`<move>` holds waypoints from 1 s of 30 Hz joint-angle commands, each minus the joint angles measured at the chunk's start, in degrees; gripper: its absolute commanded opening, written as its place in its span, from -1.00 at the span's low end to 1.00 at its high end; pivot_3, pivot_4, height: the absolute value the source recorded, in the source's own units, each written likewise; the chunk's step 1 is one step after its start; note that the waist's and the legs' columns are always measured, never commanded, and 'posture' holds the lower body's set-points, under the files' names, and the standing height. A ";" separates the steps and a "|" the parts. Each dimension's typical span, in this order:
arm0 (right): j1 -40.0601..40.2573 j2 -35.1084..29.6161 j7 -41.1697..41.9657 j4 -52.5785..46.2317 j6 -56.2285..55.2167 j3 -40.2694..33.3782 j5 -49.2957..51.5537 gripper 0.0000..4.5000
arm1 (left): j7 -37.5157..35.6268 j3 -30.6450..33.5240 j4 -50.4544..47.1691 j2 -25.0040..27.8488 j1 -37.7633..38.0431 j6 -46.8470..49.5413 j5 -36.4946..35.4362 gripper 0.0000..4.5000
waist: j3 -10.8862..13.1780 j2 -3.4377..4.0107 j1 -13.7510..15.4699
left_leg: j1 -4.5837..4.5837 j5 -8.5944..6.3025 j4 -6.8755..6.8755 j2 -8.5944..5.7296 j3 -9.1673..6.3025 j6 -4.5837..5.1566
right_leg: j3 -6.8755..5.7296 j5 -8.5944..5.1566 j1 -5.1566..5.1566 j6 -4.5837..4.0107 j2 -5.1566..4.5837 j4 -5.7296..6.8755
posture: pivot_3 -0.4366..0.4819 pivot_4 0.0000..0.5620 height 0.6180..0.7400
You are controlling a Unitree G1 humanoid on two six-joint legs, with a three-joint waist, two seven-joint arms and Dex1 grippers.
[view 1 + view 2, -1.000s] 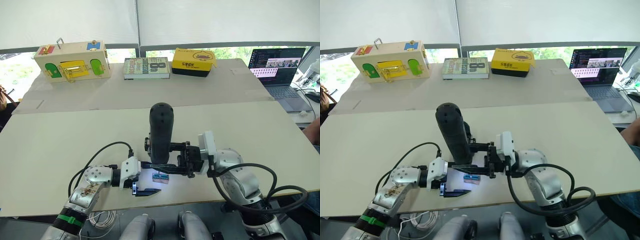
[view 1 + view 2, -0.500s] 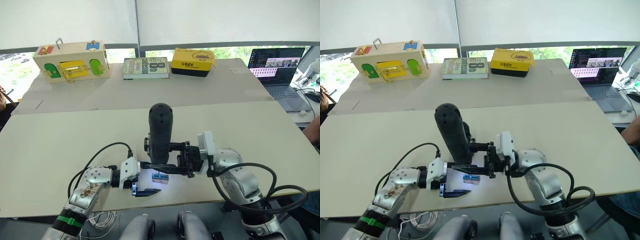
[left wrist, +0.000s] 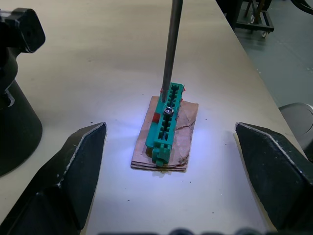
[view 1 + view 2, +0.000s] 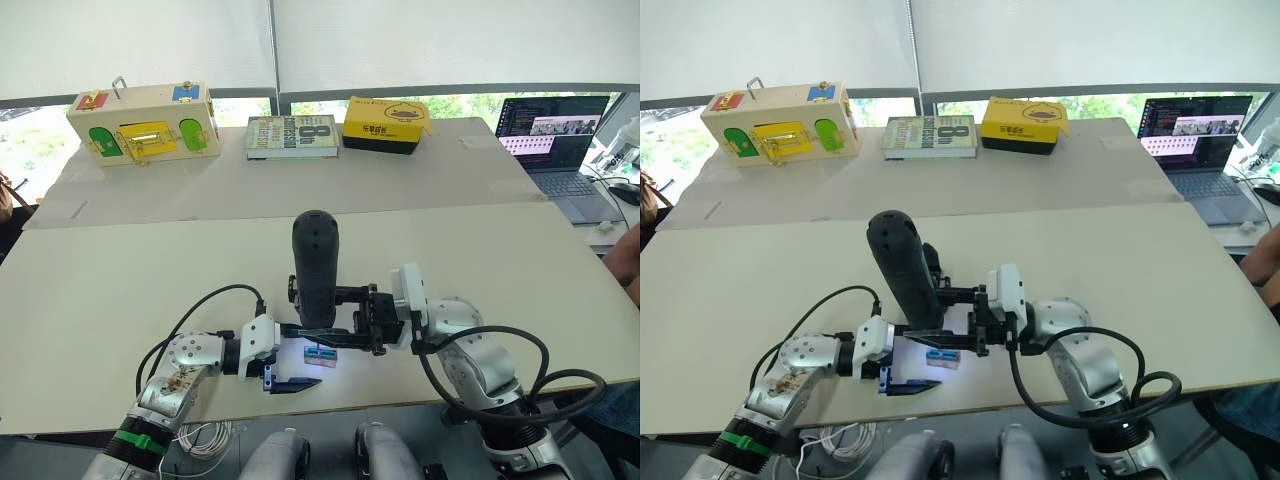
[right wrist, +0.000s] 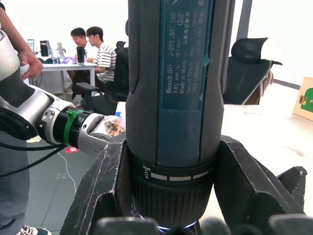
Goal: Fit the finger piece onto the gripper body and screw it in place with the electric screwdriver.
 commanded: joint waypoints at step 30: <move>0.07 0.32 0.03 -1.18 -0.95 0.31 0.90 -0.15 | 0.48 -1.48 0.52 0.38 1.00 1.97 1.14 0.97 | 0.00 0.00 0.00 | 0.06 -0.01 0.00 0.00 0.00 -0.01 | 0.00 -0.02 0.09 0.03 0.00 -0.01 | -0.05 -0.47 1.00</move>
